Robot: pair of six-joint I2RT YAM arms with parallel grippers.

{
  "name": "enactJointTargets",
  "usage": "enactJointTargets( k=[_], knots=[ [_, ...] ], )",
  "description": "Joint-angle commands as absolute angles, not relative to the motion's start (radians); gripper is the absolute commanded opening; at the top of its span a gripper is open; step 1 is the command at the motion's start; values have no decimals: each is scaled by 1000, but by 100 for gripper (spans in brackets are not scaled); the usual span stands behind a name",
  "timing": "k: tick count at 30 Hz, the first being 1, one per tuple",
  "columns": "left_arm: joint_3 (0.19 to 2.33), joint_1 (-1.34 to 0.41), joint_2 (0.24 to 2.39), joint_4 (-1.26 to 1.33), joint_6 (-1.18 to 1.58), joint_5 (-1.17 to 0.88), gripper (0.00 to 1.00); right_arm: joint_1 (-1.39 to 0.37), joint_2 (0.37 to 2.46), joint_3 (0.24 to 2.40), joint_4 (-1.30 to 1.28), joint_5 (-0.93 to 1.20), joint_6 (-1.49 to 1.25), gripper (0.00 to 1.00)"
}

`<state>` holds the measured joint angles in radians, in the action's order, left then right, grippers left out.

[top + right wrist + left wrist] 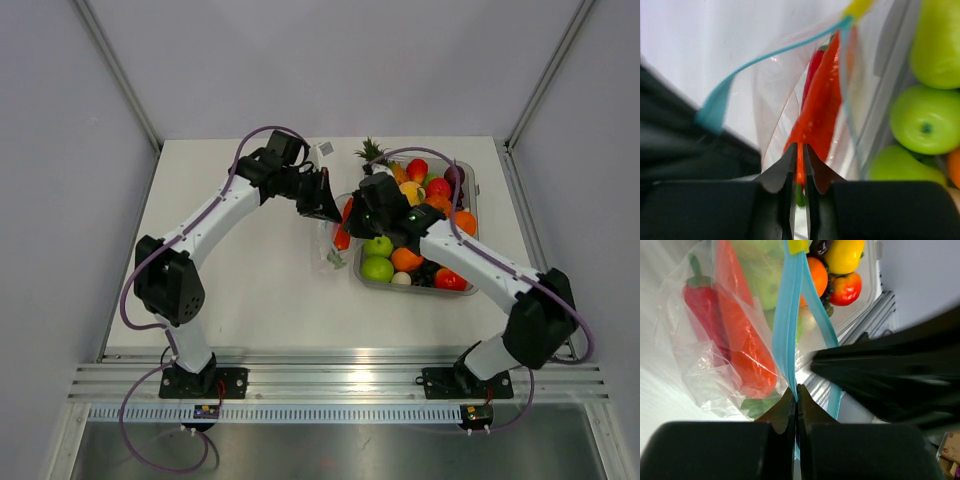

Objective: Place the food in the zip-top bag and seal the zipper
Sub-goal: Adjust the fake vegetable in the zipper food storage bag.

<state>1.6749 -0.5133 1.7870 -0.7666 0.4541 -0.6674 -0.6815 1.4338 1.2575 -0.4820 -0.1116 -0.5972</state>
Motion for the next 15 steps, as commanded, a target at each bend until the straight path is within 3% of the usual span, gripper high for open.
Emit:
enactJointTargets(
  k=[1,5,10,13,15],
  knots=[
    [1654,-514,1730,-637,509,-782,0,-687,1567,1215,-315,79,-664,15],
    [1531,-517,1692,-435,645,-893,0,-686,1774,1169,-20,238,-785,14],
    [1436,-515,1644,-327,721,-937,0,-683,1845,1131,222,284,-922,12],
    [1419,-509,1631,-330,715,-931,0,-683,1813,1127,213,261,-907,13],
    [1414,-505,1623,-328,716,-931,0,-683,1821,1214,6,220,-847,10]
  ],
)
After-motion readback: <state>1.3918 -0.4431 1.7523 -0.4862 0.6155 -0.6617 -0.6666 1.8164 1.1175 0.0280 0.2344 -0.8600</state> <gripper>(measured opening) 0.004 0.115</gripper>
